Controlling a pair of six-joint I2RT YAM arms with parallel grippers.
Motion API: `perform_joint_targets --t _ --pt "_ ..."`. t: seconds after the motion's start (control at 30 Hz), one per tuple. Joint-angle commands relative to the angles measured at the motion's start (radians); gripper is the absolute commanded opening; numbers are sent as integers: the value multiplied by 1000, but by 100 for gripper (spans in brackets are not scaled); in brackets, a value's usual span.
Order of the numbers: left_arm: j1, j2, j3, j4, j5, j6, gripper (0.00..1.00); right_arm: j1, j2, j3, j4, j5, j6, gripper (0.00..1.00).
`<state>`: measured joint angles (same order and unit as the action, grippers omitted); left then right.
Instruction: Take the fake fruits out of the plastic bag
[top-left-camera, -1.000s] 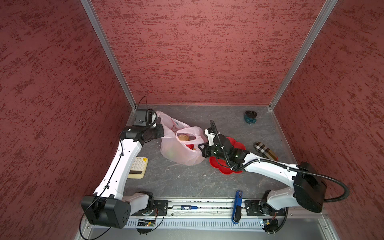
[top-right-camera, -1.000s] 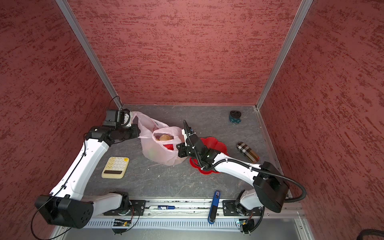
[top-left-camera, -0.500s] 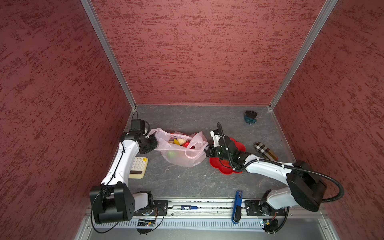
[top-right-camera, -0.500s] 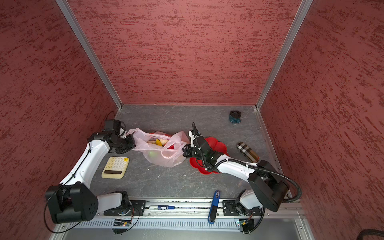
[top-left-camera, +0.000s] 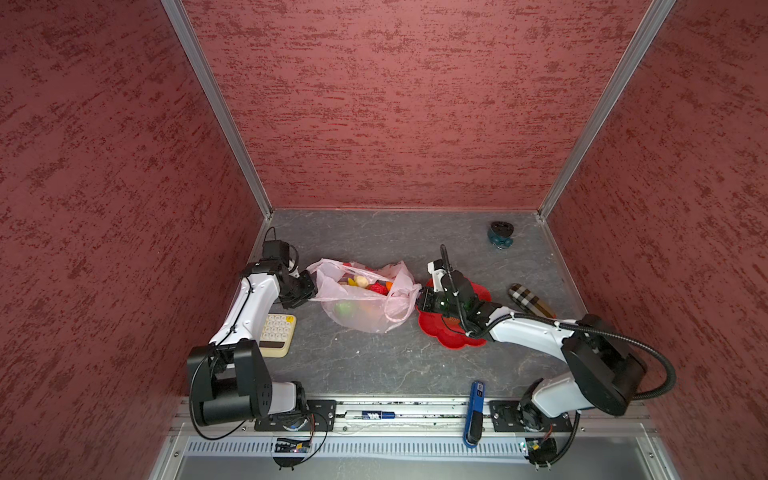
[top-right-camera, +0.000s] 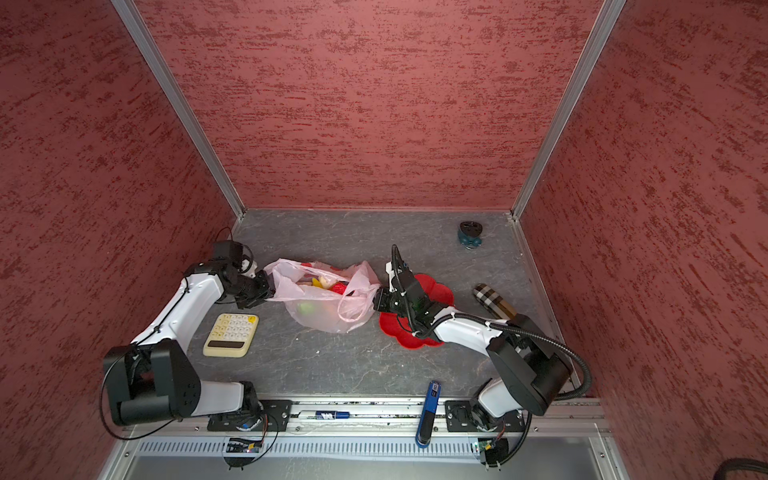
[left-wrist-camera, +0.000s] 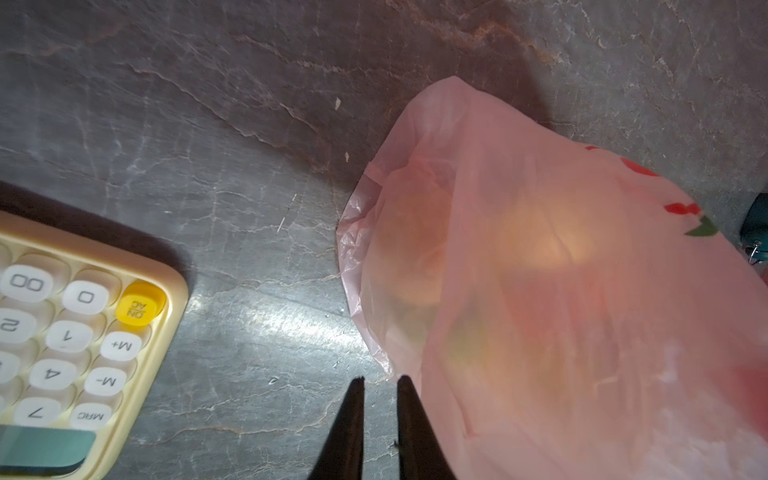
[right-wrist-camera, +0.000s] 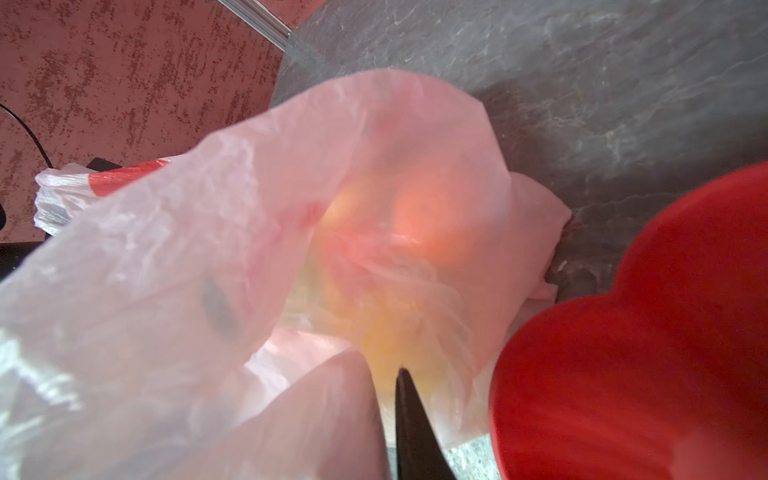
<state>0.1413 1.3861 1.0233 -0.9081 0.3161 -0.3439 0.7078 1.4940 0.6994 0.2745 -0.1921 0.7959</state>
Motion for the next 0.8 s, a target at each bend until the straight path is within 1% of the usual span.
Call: perform_joint_targets --t 0.0,0.1,0.27,0.37,0.57,0.7,0.77 --pt "16 33 21 48 40 4 18 -17 9 2 55 -40 27 16" --pt "18 71 23 66 55 -1 17 -39 8 -6 84 -68 47 18" --pt "22 111 32 76 53 3 16 -74 -11 0 75 -84 48 25" --pt "24 121 33 80 52 4 16 -93 -23 7 68 -87 48 30" --pt "26 106 11 77 52 6 16 -125 -19 41 41 -99 32 37" --pt "26 66 -4 61 72 1 20 -126 -20 70 16 -117 7 38" --pt "25 33 -5 50 94 -7 27 -126 -23 79 13 -130 1 36"
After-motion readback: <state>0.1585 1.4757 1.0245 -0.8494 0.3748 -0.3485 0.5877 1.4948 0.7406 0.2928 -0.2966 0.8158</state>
